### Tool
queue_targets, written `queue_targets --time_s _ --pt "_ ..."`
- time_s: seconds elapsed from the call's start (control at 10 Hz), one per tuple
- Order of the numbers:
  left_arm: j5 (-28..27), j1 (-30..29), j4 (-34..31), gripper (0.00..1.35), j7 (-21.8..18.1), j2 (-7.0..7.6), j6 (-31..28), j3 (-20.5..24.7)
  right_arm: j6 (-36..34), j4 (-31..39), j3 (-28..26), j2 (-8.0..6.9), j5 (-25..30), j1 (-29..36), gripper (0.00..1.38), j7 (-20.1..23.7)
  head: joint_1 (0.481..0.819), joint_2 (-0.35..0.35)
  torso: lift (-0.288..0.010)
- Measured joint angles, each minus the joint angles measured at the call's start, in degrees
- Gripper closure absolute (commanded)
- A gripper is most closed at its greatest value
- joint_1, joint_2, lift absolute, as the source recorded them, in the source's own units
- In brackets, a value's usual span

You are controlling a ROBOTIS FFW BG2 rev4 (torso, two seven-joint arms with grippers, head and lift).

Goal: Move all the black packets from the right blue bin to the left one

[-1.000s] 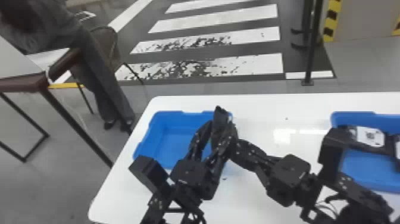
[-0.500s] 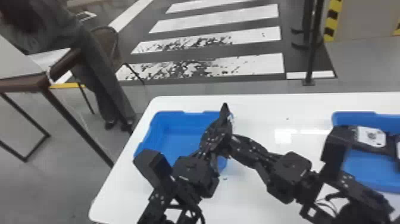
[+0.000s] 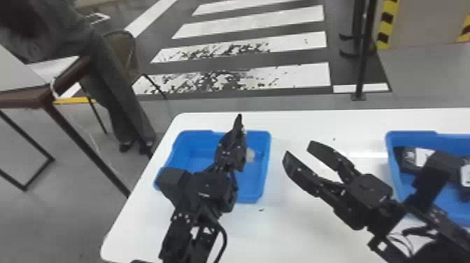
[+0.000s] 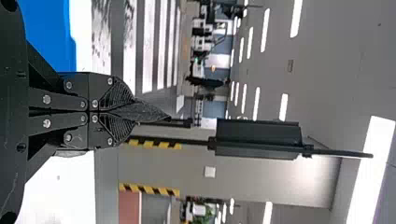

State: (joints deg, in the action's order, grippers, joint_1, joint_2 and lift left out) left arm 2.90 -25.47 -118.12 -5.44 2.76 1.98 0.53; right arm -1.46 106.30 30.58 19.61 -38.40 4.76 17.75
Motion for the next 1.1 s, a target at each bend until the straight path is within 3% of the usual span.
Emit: queue_targets --time_s 0.2,0.3,0.4,0.5,0.7,0.8,1.1 --pt "-12.45 10.21 15.22 1.2 2.21 -1.11 4.09 5.51 -0.82 1.79 -5.24 -0.83 1.68 2.87 0.13 0.09 0.695 0.314 -0.14" --pt "-18.61 13.92 21.27 0.9 3.77 -1.47 6.18 8.53 -0.91 2.46 -7.04 -1.12 2.26 3.73 0.13 0.09 0.695 0.328 -0.14" --pt "-21.8 15.23 24.39 0.36 4.87 -1.59 7.65 10.75 -0.94 2.95 -8.53 -1.38 2.71 4.41 0.13 0.09 0.695 0.336 -0.14" --pt "-20.63 14.97 25.47 0.01 4.19 -1.62 7.85 12.08 -1.52 3.55 -10.61 -1.78 3.51 5.2 0.13 0.05 0.695 0.342 -0.14" --pt "-11.17 13.57 25.65 0.18 -0.49 -1.41 9.47 11.34 -4.27 5.05 -17.01 -3.01 6.19 6.87 0.13 -0.01 0.695 0.283 -0.14" --pt "-4.64 12.68 25.13 0.21 -3.11 -1.03 12.64 8.92 -6.22 5.82 -20.0 -3.56 7.83 7.18 0.13 -0.01 0.695 0.253 -0.14" --pt "8.57 1.84 9.57 0.22 -4.08 -0.98 15.2 3.07 -19.26 7.87 -28.03 -4.95 14.24 5.44 0.13 0.0 0.695 0.116 -0.14"
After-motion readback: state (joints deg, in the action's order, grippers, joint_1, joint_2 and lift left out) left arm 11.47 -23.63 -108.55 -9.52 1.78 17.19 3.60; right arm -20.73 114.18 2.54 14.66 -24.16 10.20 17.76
